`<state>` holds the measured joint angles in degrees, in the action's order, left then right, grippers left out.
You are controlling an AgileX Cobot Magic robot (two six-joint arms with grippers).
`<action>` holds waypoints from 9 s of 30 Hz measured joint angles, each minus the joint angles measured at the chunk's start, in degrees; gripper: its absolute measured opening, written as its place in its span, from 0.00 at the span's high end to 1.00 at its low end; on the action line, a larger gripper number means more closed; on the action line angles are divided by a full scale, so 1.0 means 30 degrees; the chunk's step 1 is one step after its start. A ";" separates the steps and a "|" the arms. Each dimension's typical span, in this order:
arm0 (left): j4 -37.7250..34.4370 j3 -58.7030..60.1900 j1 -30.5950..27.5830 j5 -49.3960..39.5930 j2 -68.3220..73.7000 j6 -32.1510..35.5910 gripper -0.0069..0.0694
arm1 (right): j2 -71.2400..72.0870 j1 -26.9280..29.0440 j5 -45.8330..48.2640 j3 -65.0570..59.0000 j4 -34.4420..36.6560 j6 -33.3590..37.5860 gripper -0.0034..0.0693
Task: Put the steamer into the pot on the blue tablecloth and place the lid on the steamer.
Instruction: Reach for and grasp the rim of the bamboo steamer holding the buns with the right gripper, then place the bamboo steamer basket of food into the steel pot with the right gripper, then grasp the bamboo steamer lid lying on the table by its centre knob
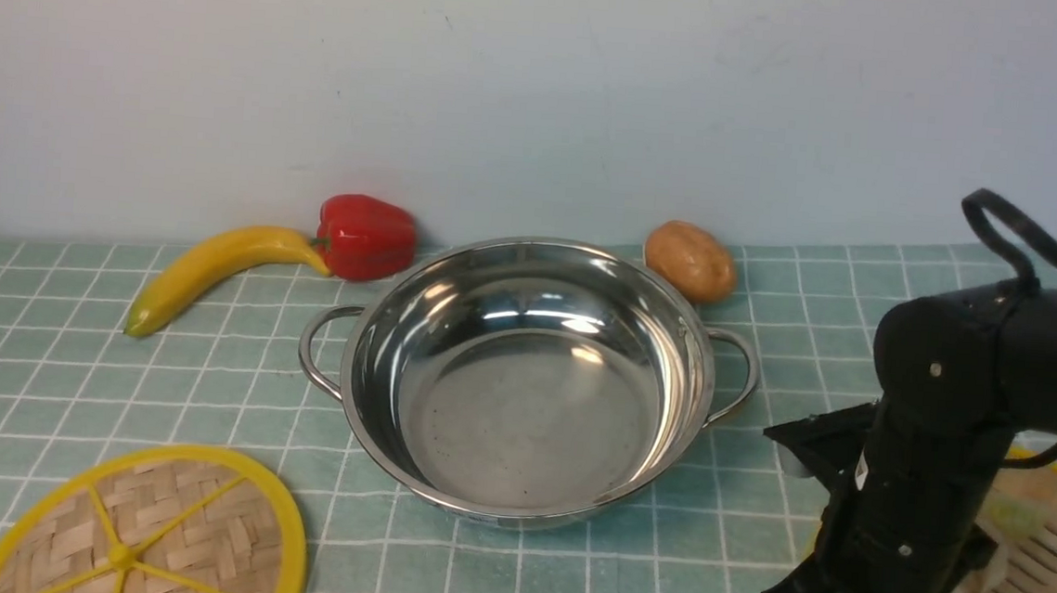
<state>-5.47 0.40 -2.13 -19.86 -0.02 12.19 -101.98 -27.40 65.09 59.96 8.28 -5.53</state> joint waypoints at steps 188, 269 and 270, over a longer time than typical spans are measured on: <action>0.0000 0.0000 0.0000 0.0000 0.0000 0.0000 0.59 | 3.3929 0.7983 -1.6284 -2.0145 -0.5022 -0.2920 0.65; -0.5993 -0.8599 0.0000 -0.0955 0.2816 -0.0218 0.59 | 3.3929 0.7271 -1.5000 -2.0145 0.0552 0.1494 0.62; -0.5392 -0.9212 0.0000 -0.2003 0.3340 -0.0252 0.59 | 3.3929 0.7271 -1.5000 -2.0145 0.0552 0.1494 0.62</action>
<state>-21.65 -27.23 -2.13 -25.87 10.00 11.43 -0.20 -5.59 20.09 -0.48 9.93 -1.05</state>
